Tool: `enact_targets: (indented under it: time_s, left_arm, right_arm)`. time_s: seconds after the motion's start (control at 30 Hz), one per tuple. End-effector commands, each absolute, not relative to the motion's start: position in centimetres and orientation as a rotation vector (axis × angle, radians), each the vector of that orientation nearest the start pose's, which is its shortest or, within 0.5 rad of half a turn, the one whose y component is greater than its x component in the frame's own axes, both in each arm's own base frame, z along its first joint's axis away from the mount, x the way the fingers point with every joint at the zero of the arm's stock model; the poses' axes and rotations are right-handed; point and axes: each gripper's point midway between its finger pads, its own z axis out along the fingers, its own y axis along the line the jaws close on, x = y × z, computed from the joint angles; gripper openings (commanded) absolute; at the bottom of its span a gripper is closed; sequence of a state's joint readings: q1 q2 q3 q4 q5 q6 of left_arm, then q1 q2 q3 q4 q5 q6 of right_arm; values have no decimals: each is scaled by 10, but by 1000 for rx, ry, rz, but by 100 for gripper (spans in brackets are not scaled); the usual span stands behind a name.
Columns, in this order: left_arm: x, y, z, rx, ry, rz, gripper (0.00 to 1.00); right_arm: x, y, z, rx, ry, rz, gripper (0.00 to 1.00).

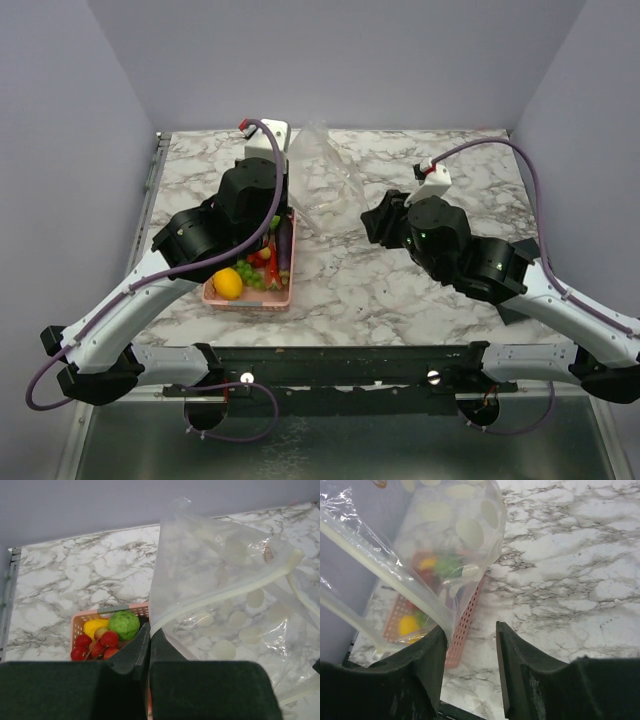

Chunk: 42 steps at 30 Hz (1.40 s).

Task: Place the food in the zip-top bag and seal the zipper
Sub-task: Open the zipper of the food storage bag, then move the bin to the center of the board.

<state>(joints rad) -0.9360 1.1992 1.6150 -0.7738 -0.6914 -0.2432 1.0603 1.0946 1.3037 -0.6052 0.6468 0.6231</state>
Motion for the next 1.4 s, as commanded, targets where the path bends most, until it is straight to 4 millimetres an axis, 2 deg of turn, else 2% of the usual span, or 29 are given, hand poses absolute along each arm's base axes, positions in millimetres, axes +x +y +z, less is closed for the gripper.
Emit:
enact_targets:
  time_s: [0.0,0.2,0.37,0.6,0.9,1.17,1.37]
  left_arm:
    - [275,-160,418,127,1790,2,0]
    - [275,-138,423,79,1765,122,0]
    - [272,-115,430,3,1733,209,0]
    - [263,-87,445,-67,1690,308,0]
    - [244,-44,456,-162,1643,460,0]
    - [231,-20,449,-210,1627,571,0]
    - [226,-12,437,-223,1626,589,0]
  right_arm:
    - [233,257,373,-35,1840,635,52]
    - [229,261,391,-22,1797,716,56]
    - [226,260,384,-12,1802,737,57]
    - [232,274,348,-13,1871,708,58]
    - [251,323,300,-85,1991,649,62]
    - [270,369,265,-127,2069,623,64]
    - [286,387,222,-121,2153,502,64]
